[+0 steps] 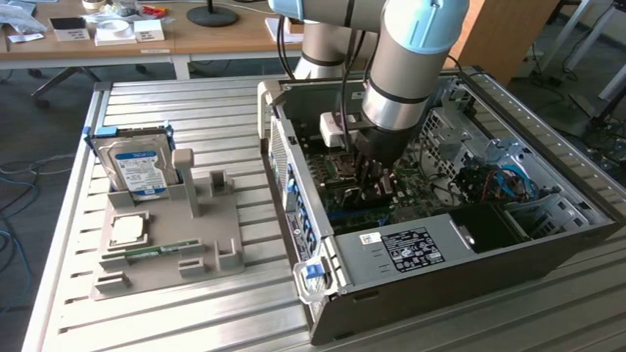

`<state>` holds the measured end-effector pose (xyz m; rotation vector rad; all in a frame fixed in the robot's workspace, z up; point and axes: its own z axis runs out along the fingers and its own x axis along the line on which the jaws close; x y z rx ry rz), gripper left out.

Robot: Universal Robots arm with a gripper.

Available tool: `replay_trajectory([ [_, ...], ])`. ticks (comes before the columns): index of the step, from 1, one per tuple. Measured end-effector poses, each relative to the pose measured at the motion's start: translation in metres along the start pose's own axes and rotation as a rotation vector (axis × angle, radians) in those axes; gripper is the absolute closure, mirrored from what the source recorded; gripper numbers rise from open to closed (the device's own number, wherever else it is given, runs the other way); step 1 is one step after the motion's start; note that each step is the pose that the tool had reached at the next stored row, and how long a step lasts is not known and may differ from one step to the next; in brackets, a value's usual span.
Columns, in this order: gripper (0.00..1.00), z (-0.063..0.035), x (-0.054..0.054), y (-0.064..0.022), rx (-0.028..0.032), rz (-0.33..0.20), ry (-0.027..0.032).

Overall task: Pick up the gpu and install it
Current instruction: 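Insert the gpu into the slot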

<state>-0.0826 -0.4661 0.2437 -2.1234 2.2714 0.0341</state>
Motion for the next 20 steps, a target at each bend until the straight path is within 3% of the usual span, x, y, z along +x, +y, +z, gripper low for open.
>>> replay_trajectory([
  [13,0.73,-0.0022,-0.0001,0.0,0.0002,0.0,0.0008],
  [17,0.73,-0.0023,-0.0001,0.0,0.0007,0.0,0.0105],
  [20,0.73,-0.0023,0.0,0.0,0.0008,0.0,0.0116],
])
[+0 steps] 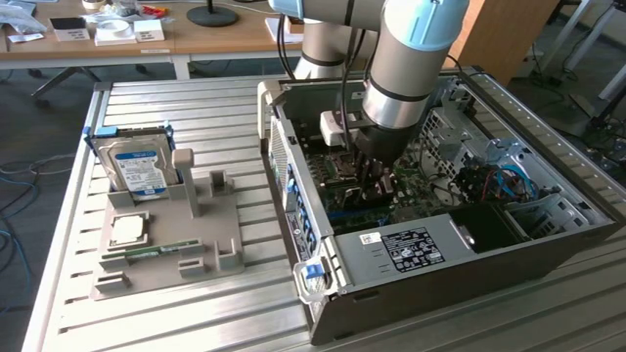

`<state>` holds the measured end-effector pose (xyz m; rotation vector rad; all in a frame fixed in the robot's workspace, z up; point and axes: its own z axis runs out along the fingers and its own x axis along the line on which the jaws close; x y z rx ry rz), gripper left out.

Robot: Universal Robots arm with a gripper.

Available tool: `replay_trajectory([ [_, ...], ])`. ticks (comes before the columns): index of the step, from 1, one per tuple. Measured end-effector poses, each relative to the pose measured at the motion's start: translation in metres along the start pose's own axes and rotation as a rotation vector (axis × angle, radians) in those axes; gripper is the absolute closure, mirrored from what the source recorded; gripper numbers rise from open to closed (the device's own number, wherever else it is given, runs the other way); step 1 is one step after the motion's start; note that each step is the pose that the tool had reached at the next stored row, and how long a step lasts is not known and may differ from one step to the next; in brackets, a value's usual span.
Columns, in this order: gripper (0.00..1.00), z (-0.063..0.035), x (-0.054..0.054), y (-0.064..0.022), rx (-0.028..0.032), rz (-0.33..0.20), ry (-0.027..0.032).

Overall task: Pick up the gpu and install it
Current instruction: 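Insert the gpu into the slot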

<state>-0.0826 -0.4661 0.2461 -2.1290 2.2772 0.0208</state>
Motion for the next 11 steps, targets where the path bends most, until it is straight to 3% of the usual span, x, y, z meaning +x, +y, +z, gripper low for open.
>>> replay_trajectory([
  [3,0.73,0.0,-0.0001,0.0001,-0.0003,0.0,-0.0055],
  [11,0.73,0.0014,0.0,0.0001,-0.0004,0.0,-0.0055],
])
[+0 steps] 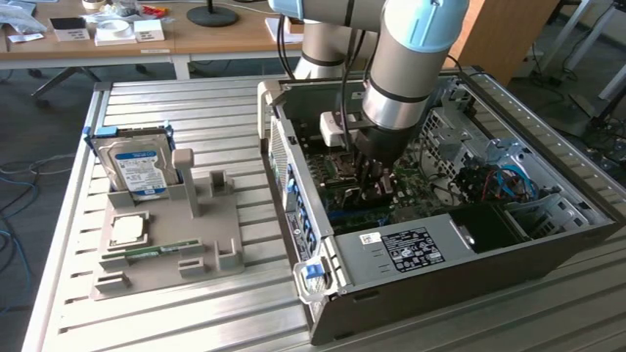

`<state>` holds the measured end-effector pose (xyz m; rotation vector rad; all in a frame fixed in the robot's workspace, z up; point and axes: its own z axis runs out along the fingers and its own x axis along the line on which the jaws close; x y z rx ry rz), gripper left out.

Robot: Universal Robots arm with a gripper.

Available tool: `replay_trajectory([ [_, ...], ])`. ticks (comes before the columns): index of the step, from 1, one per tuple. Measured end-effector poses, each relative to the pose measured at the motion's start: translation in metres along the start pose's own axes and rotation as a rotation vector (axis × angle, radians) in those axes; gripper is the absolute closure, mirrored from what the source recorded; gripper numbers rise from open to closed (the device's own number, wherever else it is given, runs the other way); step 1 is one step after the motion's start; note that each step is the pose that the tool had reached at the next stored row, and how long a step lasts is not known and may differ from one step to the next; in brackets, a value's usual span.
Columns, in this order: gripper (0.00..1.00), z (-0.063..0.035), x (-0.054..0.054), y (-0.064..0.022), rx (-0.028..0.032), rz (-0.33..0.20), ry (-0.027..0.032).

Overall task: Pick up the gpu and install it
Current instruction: 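Insert the gpu into the slot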

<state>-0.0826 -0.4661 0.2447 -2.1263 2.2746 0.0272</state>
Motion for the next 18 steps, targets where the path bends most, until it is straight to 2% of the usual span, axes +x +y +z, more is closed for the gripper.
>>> replay_trajectory([
  [18,0.73,0.0022,0.0,0.0,0.0,0.0,-0.0001],
])
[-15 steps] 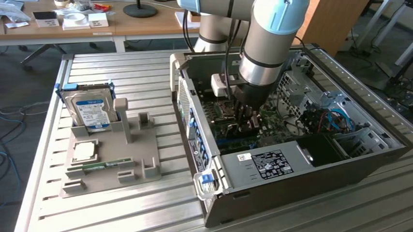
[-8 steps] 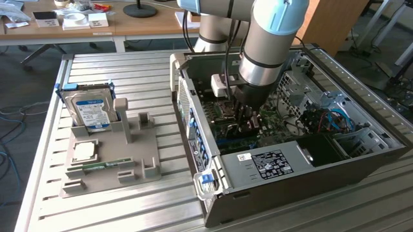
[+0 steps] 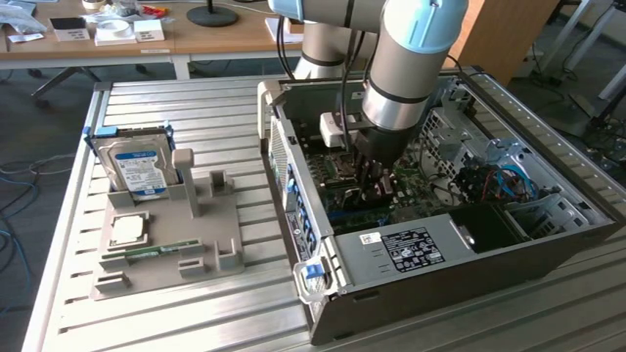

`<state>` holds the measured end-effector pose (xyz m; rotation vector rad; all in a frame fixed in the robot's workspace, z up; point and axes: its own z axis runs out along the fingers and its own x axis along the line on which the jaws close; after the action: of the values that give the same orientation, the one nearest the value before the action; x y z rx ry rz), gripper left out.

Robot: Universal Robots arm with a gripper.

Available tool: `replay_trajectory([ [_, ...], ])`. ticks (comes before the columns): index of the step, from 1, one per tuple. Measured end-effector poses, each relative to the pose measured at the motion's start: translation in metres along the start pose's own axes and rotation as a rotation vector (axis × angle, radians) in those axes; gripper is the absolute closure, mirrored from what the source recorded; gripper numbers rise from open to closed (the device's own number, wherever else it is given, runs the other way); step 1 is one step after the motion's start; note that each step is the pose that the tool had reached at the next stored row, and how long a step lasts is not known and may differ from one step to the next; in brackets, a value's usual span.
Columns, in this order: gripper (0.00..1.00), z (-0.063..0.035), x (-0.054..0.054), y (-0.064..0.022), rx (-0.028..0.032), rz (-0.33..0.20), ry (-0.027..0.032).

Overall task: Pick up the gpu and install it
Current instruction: 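Insert the gpu into the slot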

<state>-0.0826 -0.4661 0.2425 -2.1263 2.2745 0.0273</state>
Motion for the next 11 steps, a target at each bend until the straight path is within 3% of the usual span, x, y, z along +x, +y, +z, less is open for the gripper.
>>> replay_trajectory([
  [11,0.73,0.0,0.0,0.0004,0.0002,0.0,-0.0005],
])
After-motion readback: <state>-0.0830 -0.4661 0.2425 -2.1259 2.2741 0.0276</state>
